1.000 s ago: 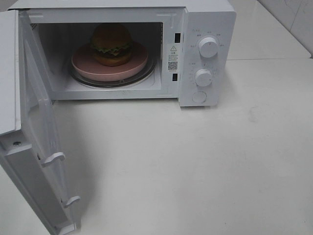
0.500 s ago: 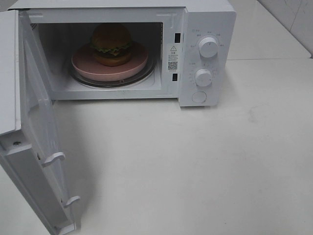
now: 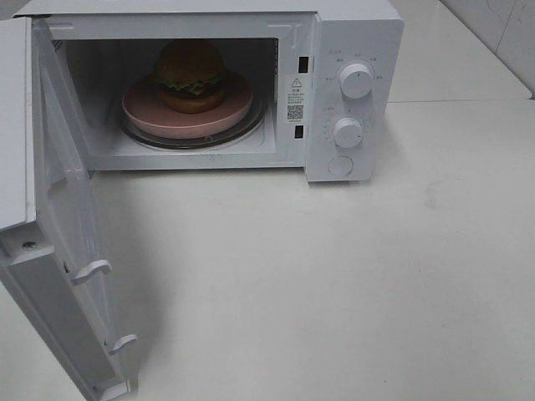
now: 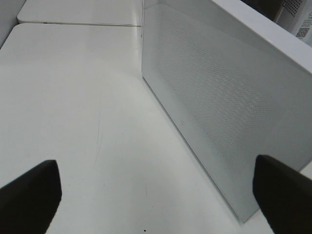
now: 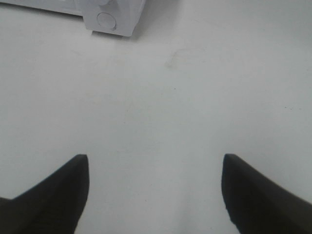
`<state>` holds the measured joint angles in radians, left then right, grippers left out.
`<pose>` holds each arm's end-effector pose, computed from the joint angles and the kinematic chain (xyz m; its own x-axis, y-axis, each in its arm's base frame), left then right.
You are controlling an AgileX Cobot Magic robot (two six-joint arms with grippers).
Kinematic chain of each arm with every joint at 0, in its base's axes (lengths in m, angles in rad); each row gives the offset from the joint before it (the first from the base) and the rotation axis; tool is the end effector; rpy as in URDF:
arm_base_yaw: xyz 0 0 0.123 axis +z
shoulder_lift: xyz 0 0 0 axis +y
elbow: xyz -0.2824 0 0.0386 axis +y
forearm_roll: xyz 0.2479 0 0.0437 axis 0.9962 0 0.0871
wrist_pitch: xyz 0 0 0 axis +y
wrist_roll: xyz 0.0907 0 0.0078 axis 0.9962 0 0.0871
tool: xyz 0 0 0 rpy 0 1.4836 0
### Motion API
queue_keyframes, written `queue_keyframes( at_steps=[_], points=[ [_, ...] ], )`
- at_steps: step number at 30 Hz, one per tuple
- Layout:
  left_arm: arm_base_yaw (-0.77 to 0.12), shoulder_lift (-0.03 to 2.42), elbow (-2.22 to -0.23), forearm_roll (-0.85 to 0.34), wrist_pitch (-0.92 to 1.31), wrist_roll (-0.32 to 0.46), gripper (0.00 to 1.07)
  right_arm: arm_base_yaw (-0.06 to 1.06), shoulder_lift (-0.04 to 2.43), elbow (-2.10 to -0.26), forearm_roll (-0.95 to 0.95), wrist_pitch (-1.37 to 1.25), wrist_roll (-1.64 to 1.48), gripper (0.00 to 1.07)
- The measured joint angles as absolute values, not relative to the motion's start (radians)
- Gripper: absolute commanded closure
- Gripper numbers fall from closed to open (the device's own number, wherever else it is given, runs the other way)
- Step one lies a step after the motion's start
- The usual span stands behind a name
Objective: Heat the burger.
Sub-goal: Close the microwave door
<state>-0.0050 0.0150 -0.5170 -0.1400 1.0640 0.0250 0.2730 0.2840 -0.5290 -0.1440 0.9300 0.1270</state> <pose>-0.0051 -0.0111 0.2823 -0.4579 -0.0407 -0.8881 0.0940 0.9911 -0.0938 0.0457 0.0019 0.2911 -0.5447 -0.1107 -0.8313 -0.1540 0.9876 -0.0306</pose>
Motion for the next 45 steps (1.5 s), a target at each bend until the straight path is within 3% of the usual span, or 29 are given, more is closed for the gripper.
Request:
queue_keyframes(
  at_steps=[12,45],
  points=[
    [-0.005,0.015,-0.517,-0.14,1.064,0.025,0.08,0.095,0.035,-0.503,-0.082,0.992,0.08,0.33],
    [-0.005,0.015,-0.517,-0.14,1.064,0.025,0.08,0.085,-0.004,-0.503,-0.079,0.995,0.073,0.33]
  ],
)
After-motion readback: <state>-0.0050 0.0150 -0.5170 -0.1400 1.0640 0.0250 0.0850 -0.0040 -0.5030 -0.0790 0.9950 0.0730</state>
